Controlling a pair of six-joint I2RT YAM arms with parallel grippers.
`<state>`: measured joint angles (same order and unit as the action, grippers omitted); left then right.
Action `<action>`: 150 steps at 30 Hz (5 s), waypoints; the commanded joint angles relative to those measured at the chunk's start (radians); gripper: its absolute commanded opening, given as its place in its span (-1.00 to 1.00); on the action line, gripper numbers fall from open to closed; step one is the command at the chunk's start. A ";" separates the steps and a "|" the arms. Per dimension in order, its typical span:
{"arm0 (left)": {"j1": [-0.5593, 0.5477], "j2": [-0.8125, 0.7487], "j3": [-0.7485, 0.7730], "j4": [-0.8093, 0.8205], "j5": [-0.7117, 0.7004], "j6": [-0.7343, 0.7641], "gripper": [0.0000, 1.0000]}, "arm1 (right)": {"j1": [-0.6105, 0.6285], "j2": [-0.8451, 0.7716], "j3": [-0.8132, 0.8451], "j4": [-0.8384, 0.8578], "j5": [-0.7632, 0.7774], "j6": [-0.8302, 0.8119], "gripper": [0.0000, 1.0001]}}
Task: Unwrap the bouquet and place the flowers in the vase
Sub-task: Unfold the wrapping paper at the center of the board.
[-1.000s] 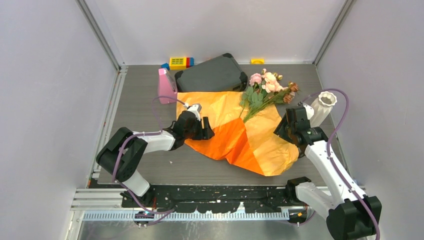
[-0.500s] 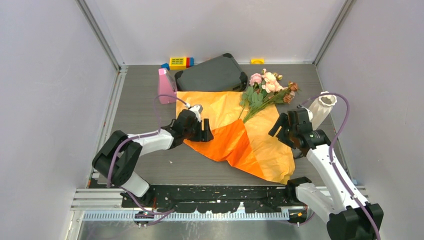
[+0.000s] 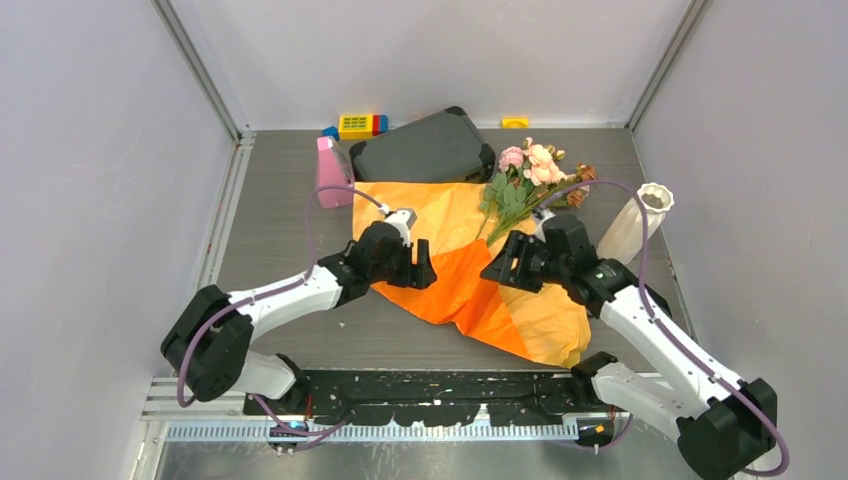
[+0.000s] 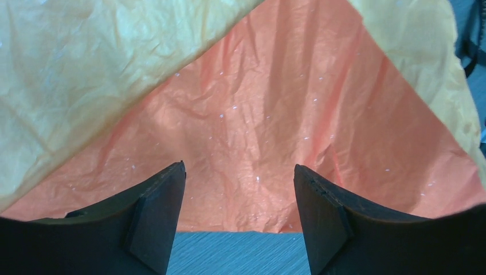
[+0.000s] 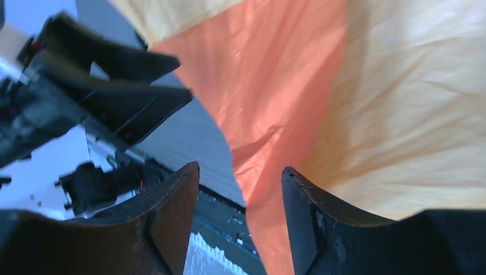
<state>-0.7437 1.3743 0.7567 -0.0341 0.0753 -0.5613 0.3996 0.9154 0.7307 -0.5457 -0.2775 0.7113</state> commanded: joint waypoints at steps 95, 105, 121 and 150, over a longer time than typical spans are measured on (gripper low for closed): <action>0.685 0.147 0.000 0.103 0.463 0.122 -0.87 | -0.145 0.489 -0.084 0.402 -0.133 -0.117 0.69; 0.684 0.201 0.048 0.156 0.462 0.079 -1.00 | -0.145 0.548 -0.081 0.470 -0.161 -0.093 0.46; 0.693 0.324 0.167 0.203 0.435 0.032 -1.00 | -0.145 0.640 -0.089 0.644 -0.244 -0.008 0.07; 0.695 -0.012 0.096 -0.024 0.323 0.038 0.51 | -0.086 0.556 -0.114 0.774 -0.323 0.025 -1.00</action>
<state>-0.0566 1.4368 0.8757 -0.0086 0.4179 -0.5171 0.2832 1.5597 0.6216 0.1761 -0.5789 0.7521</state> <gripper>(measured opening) 0.742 0.020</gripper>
